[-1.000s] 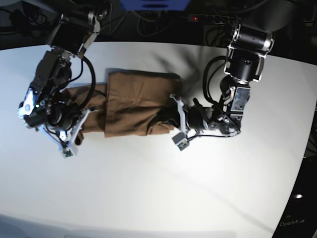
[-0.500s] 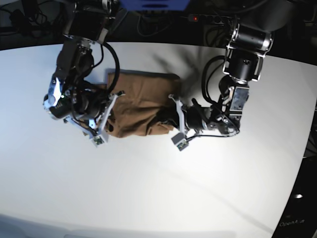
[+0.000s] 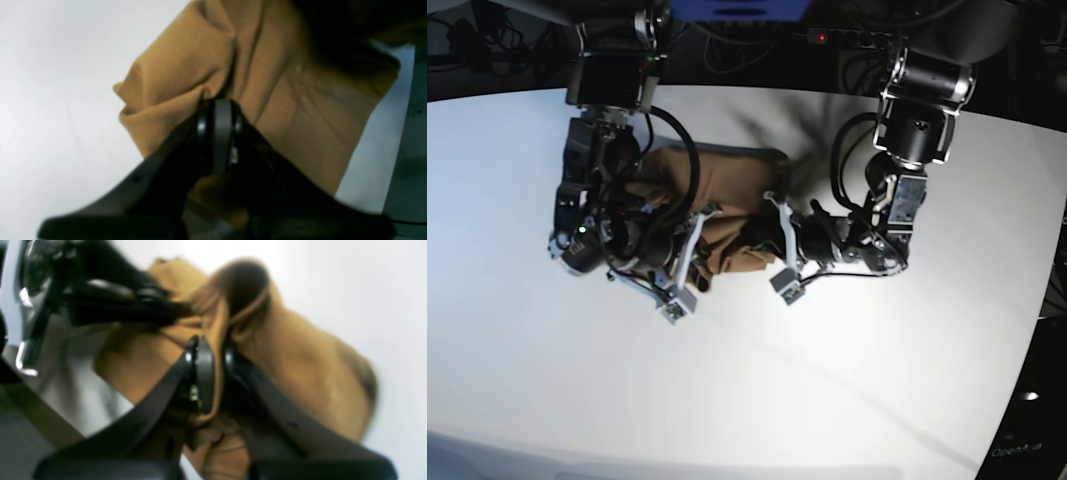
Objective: Fold the T-shirt properly
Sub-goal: 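Lift the strip end with the right gripper toward the left gripper, then fold the strip end over onto the middle with both grippers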
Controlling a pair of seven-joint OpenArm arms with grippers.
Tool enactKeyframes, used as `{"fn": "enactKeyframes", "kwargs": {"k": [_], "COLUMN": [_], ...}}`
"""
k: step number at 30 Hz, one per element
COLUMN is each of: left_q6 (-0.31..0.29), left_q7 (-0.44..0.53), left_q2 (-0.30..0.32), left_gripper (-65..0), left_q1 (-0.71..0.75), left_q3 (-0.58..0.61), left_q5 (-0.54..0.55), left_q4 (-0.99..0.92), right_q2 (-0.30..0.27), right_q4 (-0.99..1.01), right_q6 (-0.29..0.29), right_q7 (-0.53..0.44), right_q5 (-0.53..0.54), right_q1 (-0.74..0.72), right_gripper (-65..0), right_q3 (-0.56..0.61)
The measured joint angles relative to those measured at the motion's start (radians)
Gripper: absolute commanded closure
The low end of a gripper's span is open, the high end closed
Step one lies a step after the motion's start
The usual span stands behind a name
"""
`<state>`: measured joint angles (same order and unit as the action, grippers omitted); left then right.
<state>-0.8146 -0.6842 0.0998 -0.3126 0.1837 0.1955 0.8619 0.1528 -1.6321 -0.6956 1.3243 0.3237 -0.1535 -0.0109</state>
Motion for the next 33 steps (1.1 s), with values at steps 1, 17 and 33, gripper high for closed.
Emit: {"fn": "enactKeyframes", "kwargs": {"k": [1, 17, 33], "left_q6": [0.002, 0.003, -0.004], "left_q7": [0.002, 0.003, 0.002], "left_q2": [0.0, -0.006, -0.023], "left_gripper": [-4.1, -4.1, -4.0], "left_q1": [0.002, 0.003, 0.016], "left_q3": [-0.001, -0.004, -0.068], "left_q5": [0.0, 0.0, -0.005], "left_q4": [0.0, 0.0, 0.0], "right_q2": [0.0, -0.002, -0.012], "right_q4": [0.017, 0.248, 0.238], "right_q6": [0.0, 0.07, 0.113], "right_q7": [-0.021, -0.083, -0.16], "right_q5": [-0.001, 0.159, 0.249], "right_q1": [0.003, -0.091, -0.038], "right_gripper": [-1.0, -1.3, -1.3], "right_q3": [0.008, 0.026, 0.108]}}
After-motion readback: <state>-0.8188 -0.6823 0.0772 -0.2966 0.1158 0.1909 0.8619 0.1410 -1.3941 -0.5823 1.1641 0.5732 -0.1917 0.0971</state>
